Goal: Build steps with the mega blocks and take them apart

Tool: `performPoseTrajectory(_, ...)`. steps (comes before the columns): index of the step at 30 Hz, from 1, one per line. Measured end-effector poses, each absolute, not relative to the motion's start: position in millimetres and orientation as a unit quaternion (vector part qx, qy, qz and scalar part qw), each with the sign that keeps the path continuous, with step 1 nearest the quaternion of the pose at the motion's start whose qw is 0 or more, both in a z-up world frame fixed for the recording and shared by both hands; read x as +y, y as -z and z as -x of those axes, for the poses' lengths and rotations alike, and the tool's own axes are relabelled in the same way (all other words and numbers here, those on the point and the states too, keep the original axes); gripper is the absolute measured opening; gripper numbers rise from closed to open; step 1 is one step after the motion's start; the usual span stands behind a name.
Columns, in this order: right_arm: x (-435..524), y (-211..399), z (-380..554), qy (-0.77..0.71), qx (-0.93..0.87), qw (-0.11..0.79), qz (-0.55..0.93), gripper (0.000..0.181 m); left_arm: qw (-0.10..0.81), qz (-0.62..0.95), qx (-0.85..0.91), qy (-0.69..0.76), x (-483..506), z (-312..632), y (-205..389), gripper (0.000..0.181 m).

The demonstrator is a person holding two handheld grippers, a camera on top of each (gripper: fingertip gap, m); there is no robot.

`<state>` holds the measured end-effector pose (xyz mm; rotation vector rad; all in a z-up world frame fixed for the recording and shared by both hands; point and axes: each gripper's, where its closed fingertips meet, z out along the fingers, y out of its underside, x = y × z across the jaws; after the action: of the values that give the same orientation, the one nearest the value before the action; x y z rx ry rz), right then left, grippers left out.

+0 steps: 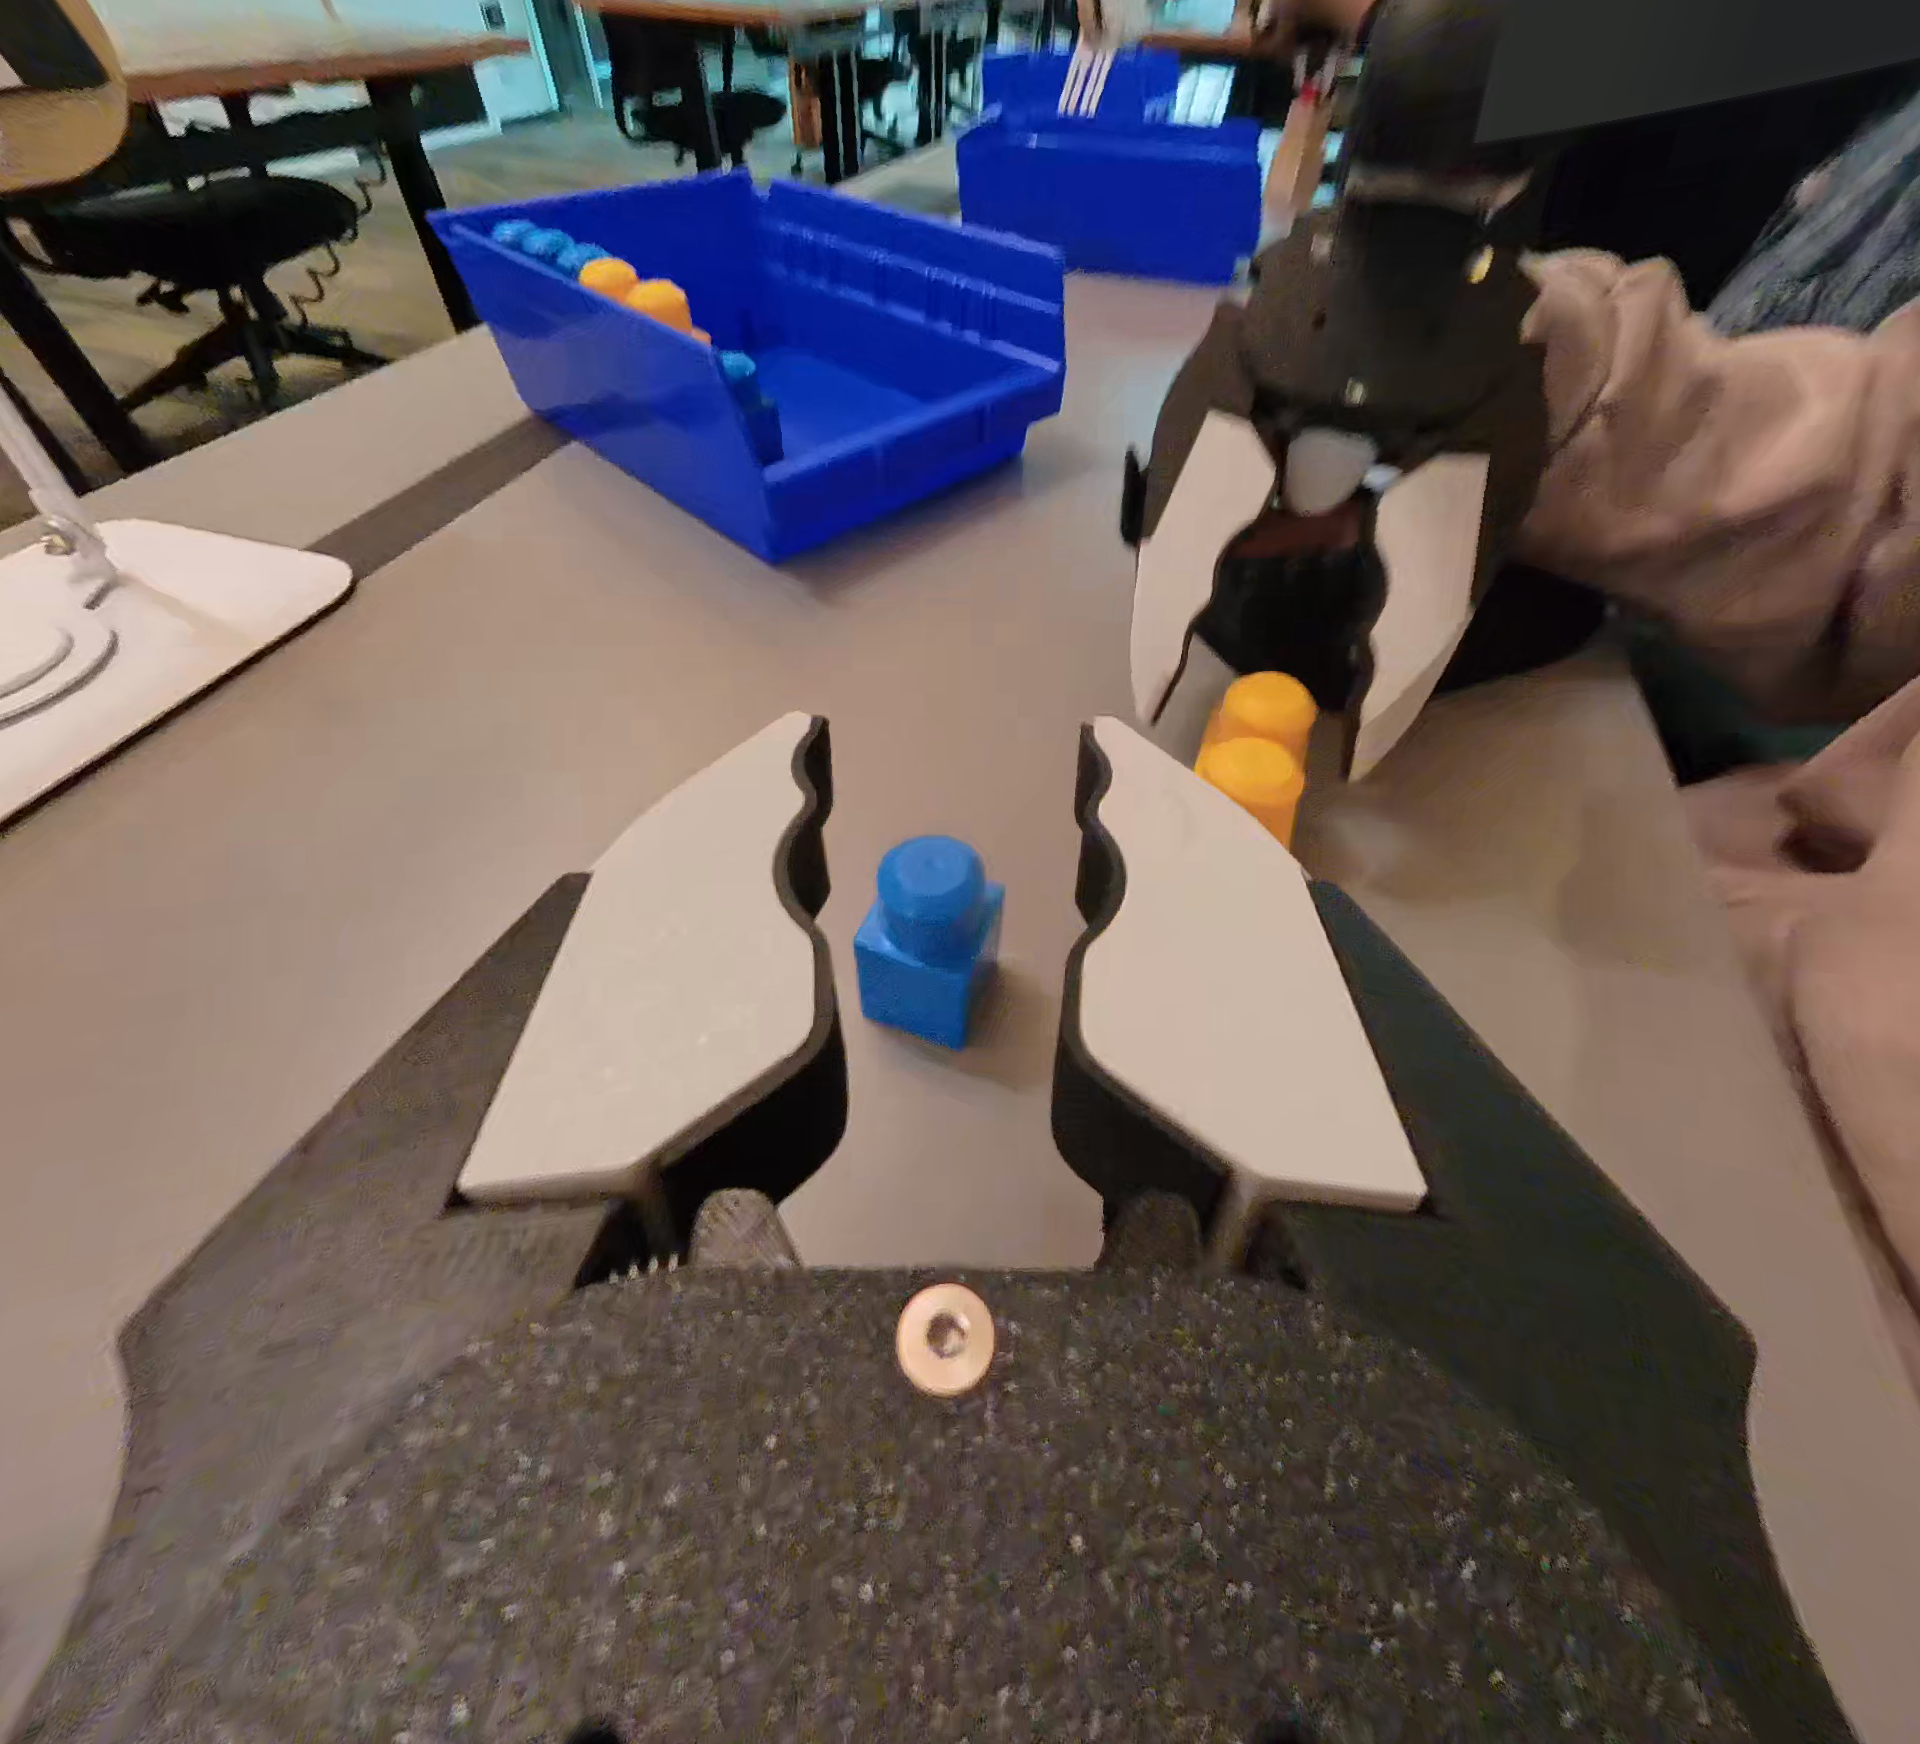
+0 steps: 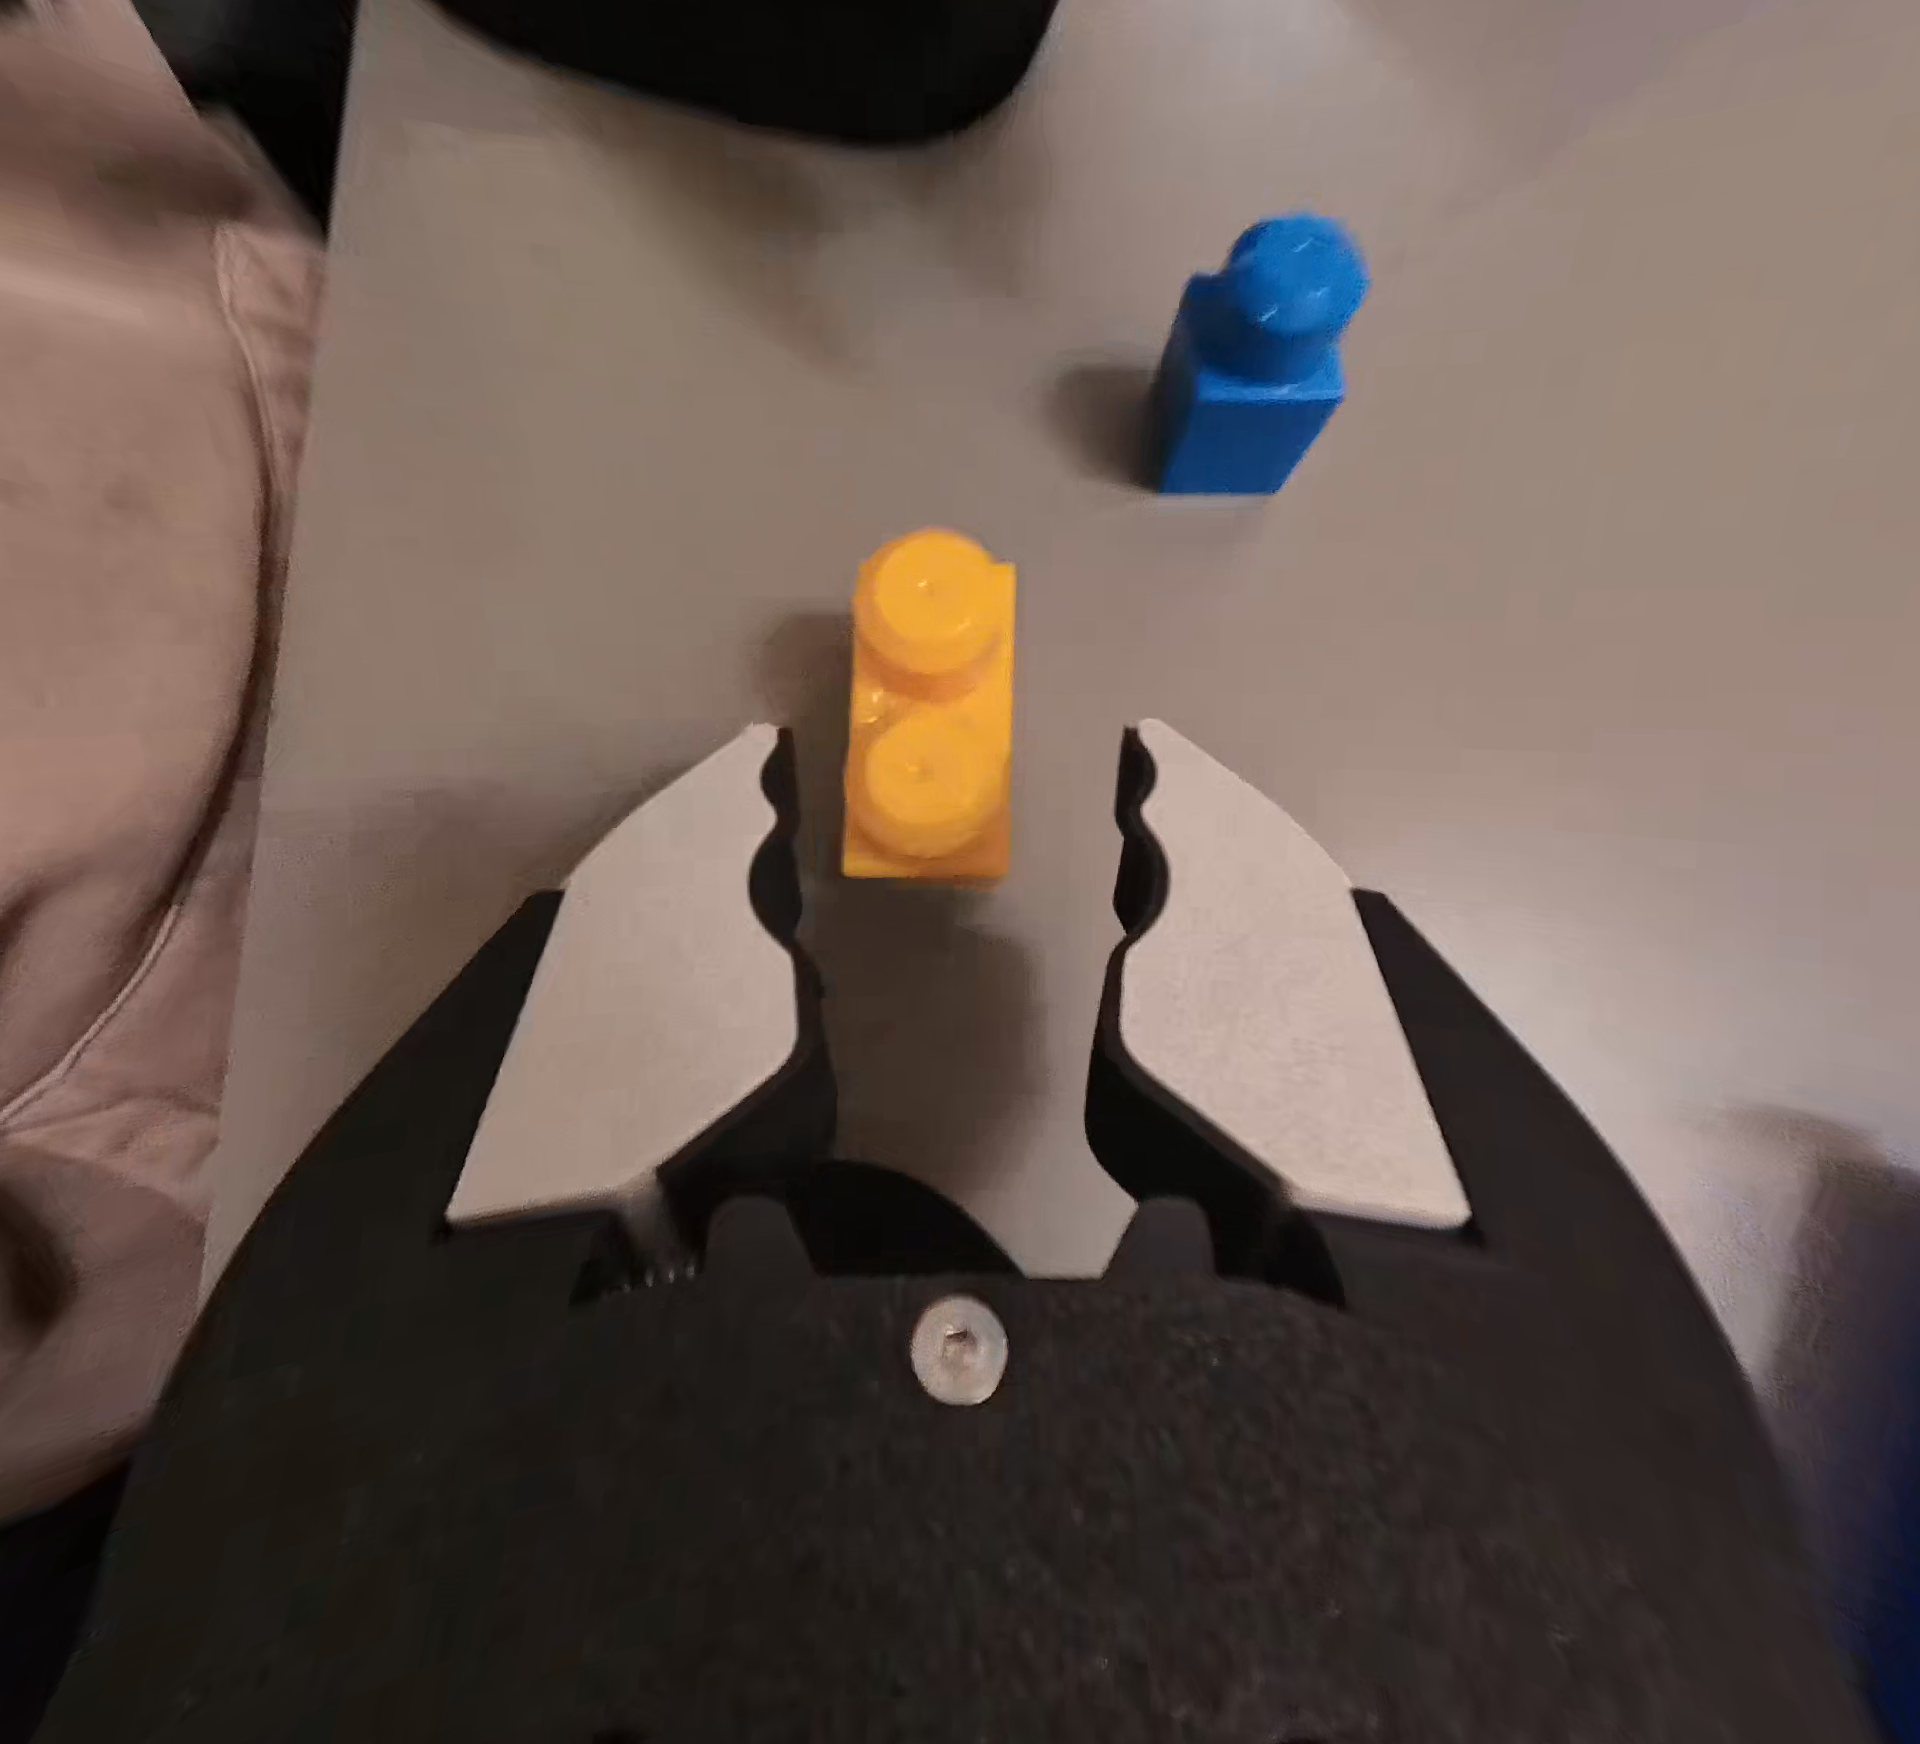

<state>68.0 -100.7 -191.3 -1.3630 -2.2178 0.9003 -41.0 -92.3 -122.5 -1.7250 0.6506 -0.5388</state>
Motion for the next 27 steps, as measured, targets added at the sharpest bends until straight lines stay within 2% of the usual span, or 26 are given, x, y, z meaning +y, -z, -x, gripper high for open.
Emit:
performPoseTrajectory(2,-106,206,-69,-0.290,-0.806,0.179,0.485,0.049,0.589,0.720,0.267,0.251,-97,39,120,0.045)
performPoseTrajectory(3,-108,211,-68,-0.281,-0.809,0.177,0.484,0.035,0.595,0.714,0.265,0.258,-99,37,119,0.045)
performPoseTrajectory(7,-109,192,-58,-0.345,-0.778,0.226,0.474,0.034,0.614,0.686,0.268,0.283,-109,27,109,0.046)
performPoseTrajectory(12,-108,86,-48,-0.592,-0.587,0.366,0.413,0.034,0.643,0.640,0.263,0.328,-121,5,85,0.049)
performPoseTrajectory(16,-105,31,-61,-0.727,-0.434,0.385,0.368,0.034,0.666,0.598,0.237,0.377,-130,-20,60,0.049)
performPoseTrajectory(21,-125,21,-53,-0.771,-0.361,0.394,0.348,0.034,0.695,0.557,0.199,0.409,-134,-46,34,0.047)
performPoseTrajectory(24,-135,28,-44,-0.765,-0.372,0.397,0.345,0.034,0.713,0.537,0.175,0.415,-132,-42,25,0.038)
performPoseTrajectory(27,-137,34,-39,-0.752,-0.389,0.398,0.353,0.033,0.705,0.545,0.178,0.417,-133,-38,28,0.038)
